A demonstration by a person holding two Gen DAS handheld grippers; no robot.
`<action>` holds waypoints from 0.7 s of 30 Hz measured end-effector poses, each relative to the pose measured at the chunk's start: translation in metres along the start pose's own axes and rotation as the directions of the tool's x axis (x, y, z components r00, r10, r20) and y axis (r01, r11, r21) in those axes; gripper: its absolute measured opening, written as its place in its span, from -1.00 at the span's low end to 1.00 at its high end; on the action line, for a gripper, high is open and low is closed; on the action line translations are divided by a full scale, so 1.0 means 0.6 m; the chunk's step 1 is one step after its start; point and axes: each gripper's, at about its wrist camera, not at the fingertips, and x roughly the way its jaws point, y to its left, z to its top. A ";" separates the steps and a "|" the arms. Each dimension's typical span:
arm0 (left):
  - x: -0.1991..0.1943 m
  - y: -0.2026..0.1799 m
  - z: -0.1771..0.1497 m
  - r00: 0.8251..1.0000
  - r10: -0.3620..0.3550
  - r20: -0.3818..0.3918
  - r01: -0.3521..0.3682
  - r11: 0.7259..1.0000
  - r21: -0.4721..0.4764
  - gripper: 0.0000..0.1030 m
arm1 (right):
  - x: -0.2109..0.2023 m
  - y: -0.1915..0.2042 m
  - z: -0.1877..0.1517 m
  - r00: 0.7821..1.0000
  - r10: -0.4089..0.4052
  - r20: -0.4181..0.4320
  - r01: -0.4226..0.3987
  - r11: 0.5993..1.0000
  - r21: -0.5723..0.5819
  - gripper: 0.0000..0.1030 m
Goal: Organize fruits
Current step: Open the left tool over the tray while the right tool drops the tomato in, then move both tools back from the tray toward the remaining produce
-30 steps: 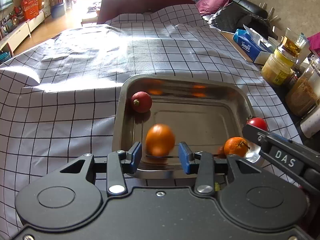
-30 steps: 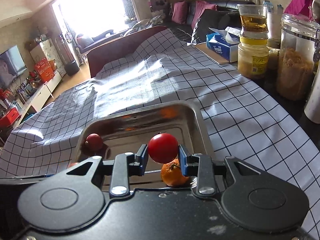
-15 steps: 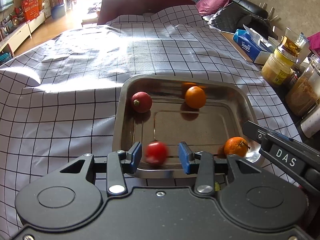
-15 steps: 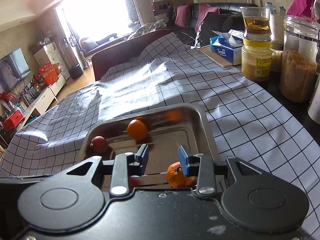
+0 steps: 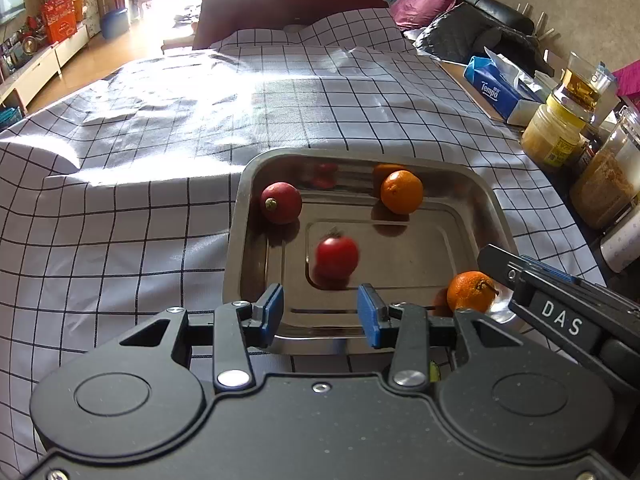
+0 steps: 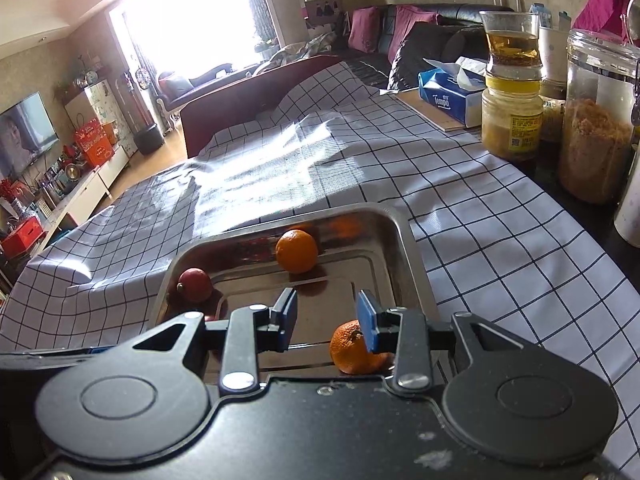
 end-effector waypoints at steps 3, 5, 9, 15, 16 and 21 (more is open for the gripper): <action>0.002 -0.001 0.000 1.000 -0.002 -0.009 0.002 1.000 0.000 -0.04 | 0.002 0.001 -0.001 1.000 0.001 -0.009 -0.001 1.000 -0.004 -0.29; 0.004 -0.002 -0.001 1.000 -0.001 -0.016 0.001 1.000 0.000 -0.04 | 0.003 0.002 -0.001 1.000 -0.001 -0.016 0.001 1.000 -0.010 -0.29; 0.006 -0.003 -0.003 1.000 0.013 -0.023 -0.013 1.000 0.000 -0.02 | 0.008 0.004 -0.003 0.999 -0.001 -0.050 0.001 1.000 -0.013 -0.29; 0.005 -0.003 -0.004 0.999 0.036 -0.018 -0.036 0.999 -0.004 0.14 | 0.014 0.001 -0.004 0.996 -0.024 -0.089 0.024 1.000 -0.007 -0.29; 0.005 -0.003 -0.004 0.999 0.040 -0.016 -0.040 0.999 -0.005 0.14 | 0.015 -0.001 -0.004 0.995 -0.022 -0.098 0.022 1.000 -0.003 -0.29; -0.003 -0.003 -0.005 0.999 0.046 -0.001 -0.046 0.999 -0.012 0.15 | 0.024 -0.010 -0.003 0.989 -0.007 -0.146 0.011 1.000 0.022 -0.29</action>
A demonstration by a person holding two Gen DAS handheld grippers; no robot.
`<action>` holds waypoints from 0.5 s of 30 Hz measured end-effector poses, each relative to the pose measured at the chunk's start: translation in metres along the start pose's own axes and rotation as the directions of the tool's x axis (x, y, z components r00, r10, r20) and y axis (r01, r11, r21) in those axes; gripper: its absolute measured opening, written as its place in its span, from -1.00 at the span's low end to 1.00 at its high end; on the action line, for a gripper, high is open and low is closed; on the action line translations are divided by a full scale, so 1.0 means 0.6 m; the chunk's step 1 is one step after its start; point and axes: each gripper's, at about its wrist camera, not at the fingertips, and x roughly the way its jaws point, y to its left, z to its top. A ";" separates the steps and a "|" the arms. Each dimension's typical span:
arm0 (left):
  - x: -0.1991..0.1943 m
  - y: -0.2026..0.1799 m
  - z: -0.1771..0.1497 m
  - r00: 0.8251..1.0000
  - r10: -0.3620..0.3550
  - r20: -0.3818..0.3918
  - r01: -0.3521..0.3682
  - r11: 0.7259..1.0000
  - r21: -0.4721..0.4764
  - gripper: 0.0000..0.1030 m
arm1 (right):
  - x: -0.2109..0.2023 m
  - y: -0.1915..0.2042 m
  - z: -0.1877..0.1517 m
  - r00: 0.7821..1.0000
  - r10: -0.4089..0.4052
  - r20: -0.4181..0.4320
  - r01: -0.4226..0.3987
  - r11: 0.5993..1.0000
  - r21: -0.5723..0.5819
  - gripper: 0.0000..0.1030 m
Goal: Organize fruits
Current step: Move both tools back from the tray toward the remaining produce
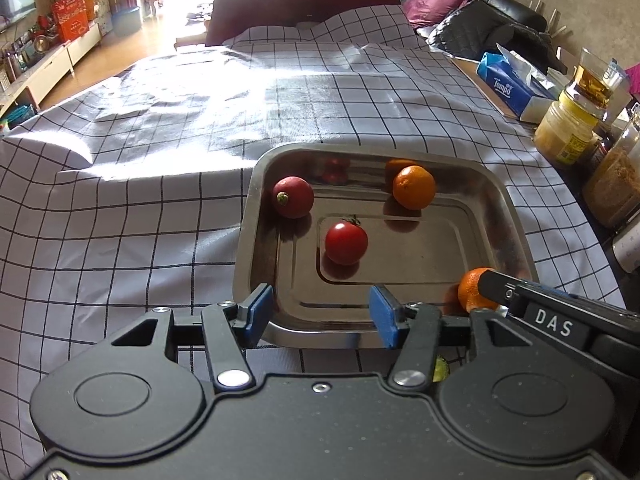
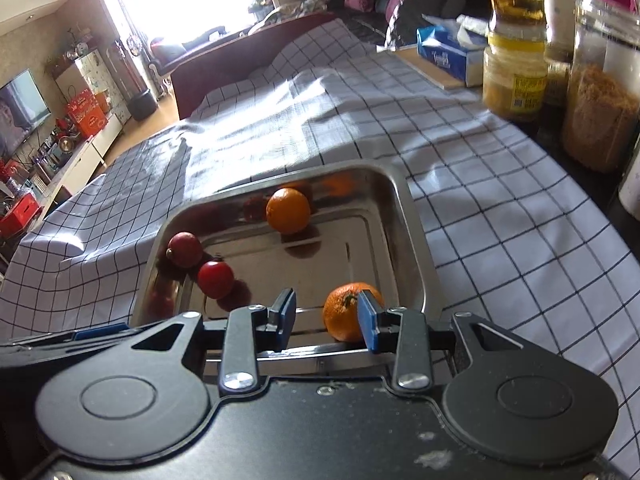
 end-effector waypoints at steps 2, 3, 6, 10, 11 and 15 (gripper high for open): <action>-0.004 -0.002 -0.001 1.000 -0.006 0.006 0.006 1.000 0.007 0.15 | 0.004 -0.003 0.001 1.000 -0.011 -0.007 0.011 1.000 0.006 -0.28; -0.007 -0.003 -0.001 1.000 -0.011 0.010 0.011 1.000 0.012 0.14 | 0.005 -0.005 0.002 1.000 -0.016 -0.009 0.016 1.000 0.008 -0.28; -0.019 -0.006 -0.002 0.999 -0.020 0.027 0.020 0.999 0.026 0.15 | 0.007 -0.007 0.002 1.000 -0.025 -0.011 0.025 1.000 0.012 -0.28; -0.052 0.001 -0.001 0.996 -0.018 0.085 0.017 1.000 0.016 0.15 | -0.001 -0.004 0.001 0.999 -0.033 0.006 0.033 0.999 -0.005 -0.28; -0.065 0.004 -0.001 0.994 -0.017 0.107 0.016 1.000 0.010 0.15 | -0.005 -0.002 0.001 0.999 -0.034 0.017 0.035 0.999 -0.012 -0.28; -0.123 0.018 -0.008 0.979 -0.036 0.203 0.038 0.999 -0.006 0.16 | -0.031 0.003 -0.003 0.996 -0.036 0.079 0.038 0.999 -0.034 -0.28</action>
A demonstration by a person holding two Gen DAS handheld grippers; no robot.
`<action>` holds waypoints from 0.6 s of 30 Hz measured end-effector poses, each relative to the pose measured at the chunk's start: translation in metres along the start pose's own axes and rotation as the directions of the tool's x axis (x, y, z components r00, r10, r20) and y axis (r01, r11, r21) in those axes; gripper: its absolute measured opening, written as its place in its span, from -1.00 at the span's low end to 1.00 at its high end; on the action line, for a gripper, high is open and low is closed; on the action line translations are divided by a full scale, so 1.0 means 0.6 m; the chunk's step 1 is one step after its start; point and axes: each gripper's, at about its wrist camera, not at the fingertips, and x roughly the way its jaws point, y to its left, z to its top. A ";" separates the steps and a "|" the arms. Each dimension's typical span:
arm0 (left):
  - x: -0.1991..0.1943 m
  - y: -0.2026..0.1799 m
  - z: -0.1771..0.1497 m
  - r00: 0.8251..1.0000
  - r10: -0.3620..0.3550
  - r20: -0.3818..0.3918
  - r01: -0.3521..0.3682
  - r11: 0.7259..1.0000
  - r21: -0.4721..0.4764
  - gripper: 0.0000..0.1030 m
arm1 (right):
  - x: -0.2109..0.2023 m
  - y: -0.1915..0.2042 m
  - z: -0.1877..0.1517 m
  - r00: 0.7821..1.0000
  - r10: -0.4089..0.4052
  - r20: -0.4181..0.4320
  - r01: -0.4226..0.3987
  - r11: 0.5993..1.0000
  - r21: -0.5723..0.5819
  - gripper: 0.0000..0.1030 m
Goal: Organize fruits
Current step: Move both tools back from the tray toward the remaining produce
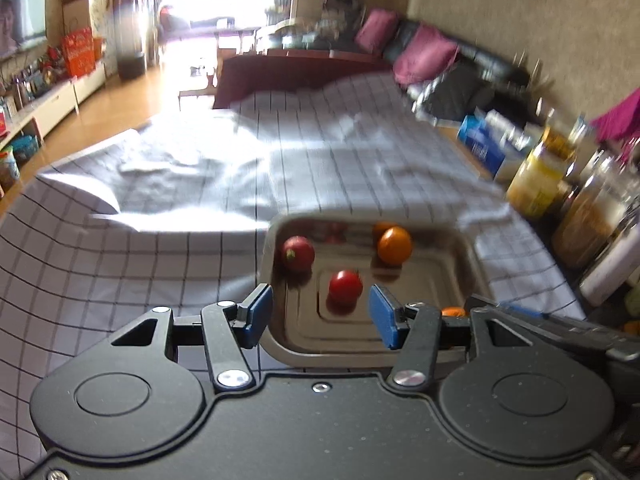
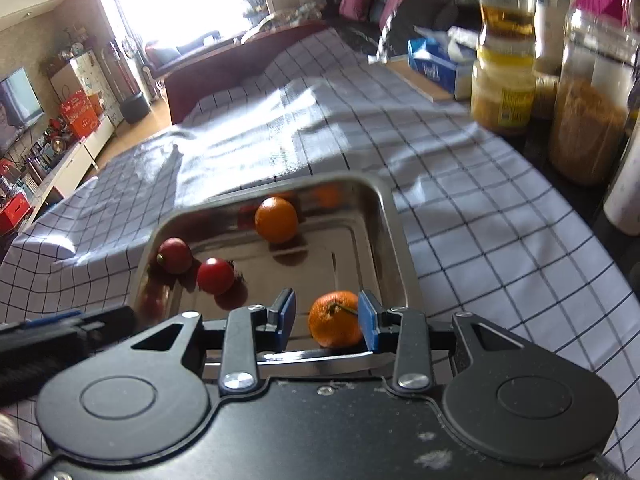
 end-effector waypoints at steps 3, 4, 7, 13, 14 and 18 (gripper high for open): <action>-0.033 0.010 -0.010 0.999 -0.005 0.042 0.004 1.000 0.005 0.21 | -0.021 0.001 -0.005 0.999 -0.001 0.051 0.002 1.000 -0.019 -0.28; -0.039 0.012 -0.016 0.999 0.000 0.047 -0.001 1.000 0.014 0.22 | -0.028 0.000 -0.010 0.998 -0.011 0.064 0.013 1.000 -0.016 -0.28; -0.049 0.023 -0.040 1.000 -0.001 0.024 0.000 0.999 0.044 0.22 | -0.050 -0.004 -0.031 0.997 -0.018 0.072 0.019 1.000 -0.017 -0.27; -0.064 0.038 -0.110 0.999 -0.015 -0.038 0.019 0.993 0.117 0.22 | -0.113 -0.001 -0.096 0.993 -0.017 0.118 0.024 0.998 -0.062 -0.27; -0.068 0.041 -0.122 0.999 -0.024 -0.046 0.030 0.992 0.123 0.22 | -0.123 0.000 -0.108 0.992 -0.012 0.122 0.020 0.998 -0.063 -0.27; -0.074 0.043 -0.164 0.993 -0.074 -0.096 0.087 0.986 0.141 0.22 | -0.148 -0.001 -0.159 0.993 0.012 0.115 -0.006 0.999 -0.046 -0.26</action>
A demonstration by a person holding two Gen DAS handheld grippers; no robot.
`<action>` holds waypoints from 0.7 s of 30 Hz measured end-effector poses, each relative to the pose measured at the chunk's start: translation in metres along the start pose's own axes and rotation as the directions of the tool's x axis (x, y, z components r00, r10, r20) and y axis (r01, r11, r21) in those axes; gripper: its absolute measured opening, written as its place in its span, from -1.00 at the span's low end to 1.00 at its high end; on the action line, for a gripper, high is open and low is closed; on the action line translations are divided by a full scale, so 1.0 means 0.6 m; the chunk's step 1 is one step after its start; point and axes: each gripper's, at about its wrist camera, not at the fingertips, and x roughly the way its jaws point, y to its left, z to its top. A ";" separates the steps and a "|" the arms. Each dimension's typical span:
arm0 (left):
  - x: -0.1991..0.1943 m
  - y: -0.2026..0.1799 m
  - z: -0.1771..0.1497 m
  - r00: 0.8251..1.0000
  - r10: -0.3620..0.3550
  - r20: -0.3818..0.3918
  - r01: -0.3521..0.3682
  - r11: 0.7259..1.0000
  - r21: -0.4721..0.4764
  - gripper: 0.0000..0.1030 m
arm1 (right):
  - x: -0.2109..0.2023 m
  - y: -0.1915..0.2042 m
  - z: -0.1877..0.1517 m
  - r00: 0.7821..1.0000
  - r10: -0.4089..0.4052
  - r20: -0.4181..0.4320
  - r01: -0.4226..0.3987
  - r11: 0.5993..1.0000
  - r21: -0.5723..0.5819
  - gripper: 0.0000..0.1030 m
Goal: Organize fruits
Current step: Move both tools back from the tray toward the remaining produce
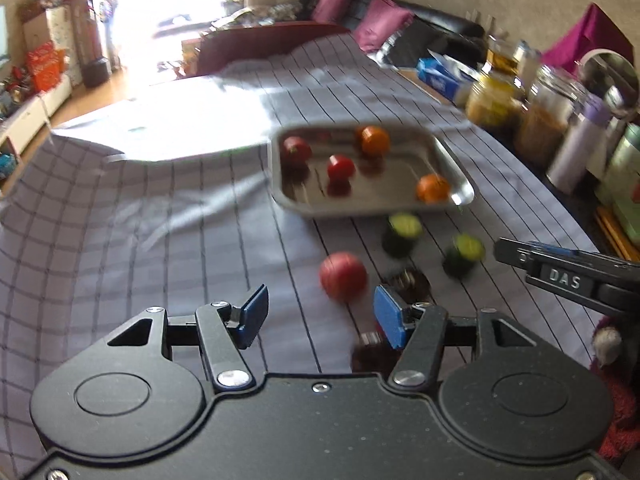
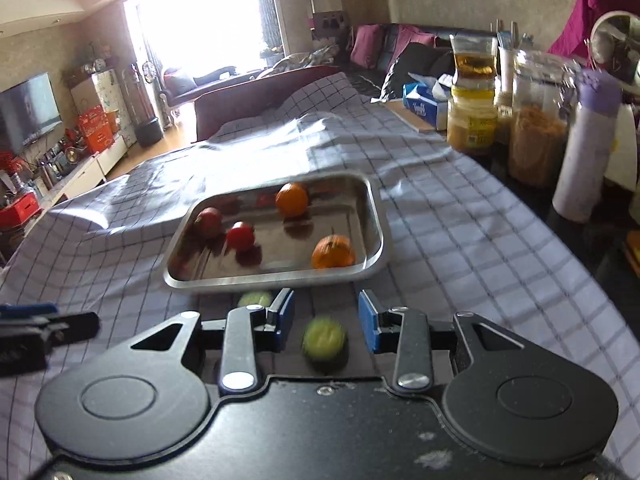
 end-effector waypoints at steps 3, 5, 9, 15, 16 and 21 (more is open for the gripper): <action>-0.003 -0.005 -0.026 1.000 -0.025 -0.008 0.025 1.000 0.014 0.22 | -0.014 0.002 -0.034 1.000 -0.006 -0.007 0.006 1.000 0.029 -0.26; -0.003 -0.014 -0.039 1.000 -0.029 -0.004 0.029 0.999 0.031 0.22 | -0.020 0.001 -0.056 1.000 -0.022 -0.007 0.022 0.998 0.052 -0.26; 0.010 -0.040 -0.059 0.999 -0.042 -0.013 0.044 0.994 0.105 0.22 | -0.031 -0.004 -0.090 0.999 -0.042 -0.012 0.043 0.994 0.101 -0.26; 0.042 -0.060 -0.069 1.000 -0.013 -0.020 0.016 0.988 0.152 0.24 | -0.031 -0.013 -0.103 0.998 -0.053 -0.025 0.056 0.990 0.132 -0.26; 0.047 -0.059 -0.069 1.000 -0.004 -0.023 0.007 0.988 0.153 0.24 | -0.031 -0.013 -0.104 0.998 -0.054 -0.024 0.057 0.990 0.130 -0.26; 0.057 -0.032 -0.069 0.999 -0.014 -0.041 0.019 0.994 0.107 0.32 | -0.025 -0.010 -0.105 0.998 -0.054 -0.029 0.058 0.991 0.121 -0.26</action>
